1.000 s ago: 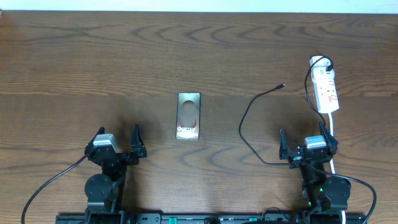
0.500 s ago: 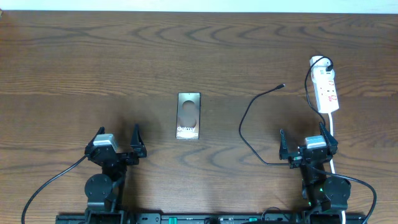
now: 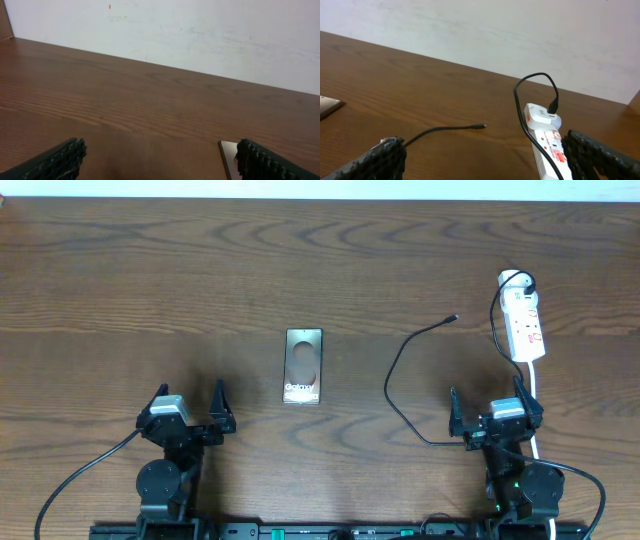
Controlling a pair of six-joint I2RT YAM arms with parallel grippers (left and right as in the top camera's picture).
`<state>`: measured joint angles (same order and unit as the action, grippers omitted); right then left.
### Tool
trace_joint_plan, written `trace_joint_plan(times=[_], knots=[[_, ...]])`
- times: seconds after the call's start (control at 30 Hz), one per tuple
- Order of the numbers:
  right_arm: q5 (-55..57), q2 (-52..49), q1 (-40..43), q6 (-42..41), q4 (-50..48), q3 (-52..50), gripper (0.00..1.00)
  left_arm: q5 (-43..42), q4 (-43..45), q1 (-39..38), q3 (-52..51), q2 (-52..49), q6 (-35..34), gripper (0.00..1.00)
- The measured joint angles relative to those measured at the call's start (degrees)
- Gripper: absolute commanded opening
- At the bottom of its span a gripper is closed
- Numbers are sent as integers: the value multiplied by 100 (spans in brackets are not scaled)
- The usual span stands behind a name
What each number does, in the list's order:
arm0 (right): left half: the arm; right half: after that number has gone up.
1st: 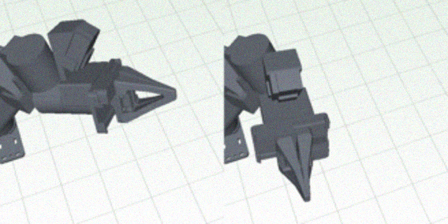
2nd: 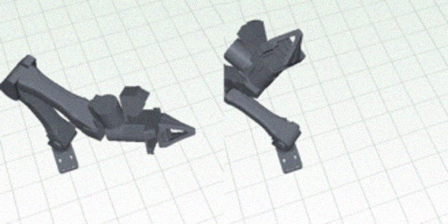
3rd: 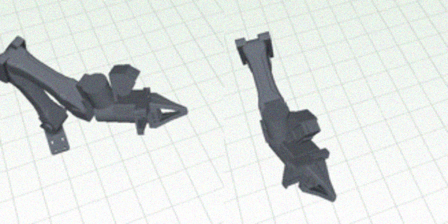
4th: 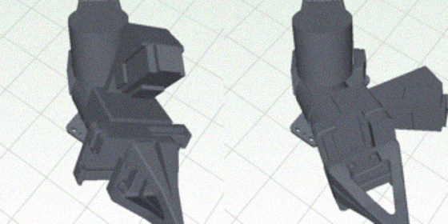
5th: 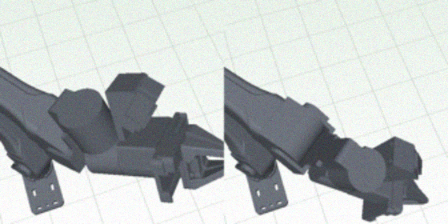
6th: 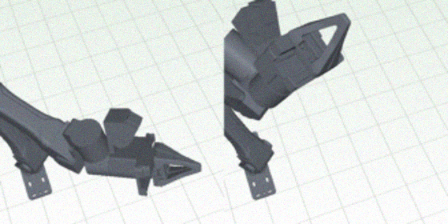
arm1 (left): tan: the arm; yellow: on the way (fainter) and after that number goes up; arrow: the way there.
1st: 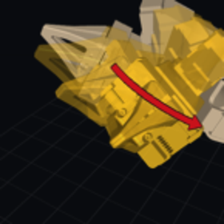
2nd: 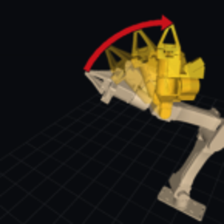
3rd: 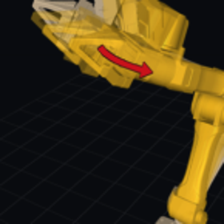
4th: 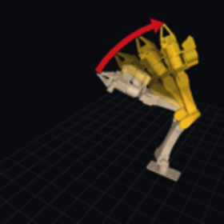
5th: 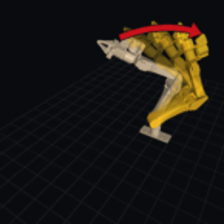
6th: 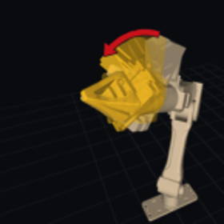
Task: Plug charger to phone and switch on socket
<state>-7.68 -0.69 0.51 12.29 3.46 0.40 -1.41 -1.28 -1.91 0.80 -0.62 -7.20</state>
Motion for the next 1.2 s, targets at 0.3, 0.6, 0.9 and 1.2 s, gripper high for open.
trace_joint_plan(times=[0.3, 0.6, 0.9, 1.2], knots=[[0, 0, 0, 0, 0, 0, 99, 0, 0, 0, 0, 0, 0, 98], [0, 0, 0, 2, 0, 0, 99, 0, 0, 0, 0, 0, 0, 98], [0, 0, 0, 0, 0, 0, 99, 0, 0, 0, 0, 2, 0, 98], [0, 0, 0, 0, 0, 0, 99, -212, 15, 0, 7, 0, -26, 98]])
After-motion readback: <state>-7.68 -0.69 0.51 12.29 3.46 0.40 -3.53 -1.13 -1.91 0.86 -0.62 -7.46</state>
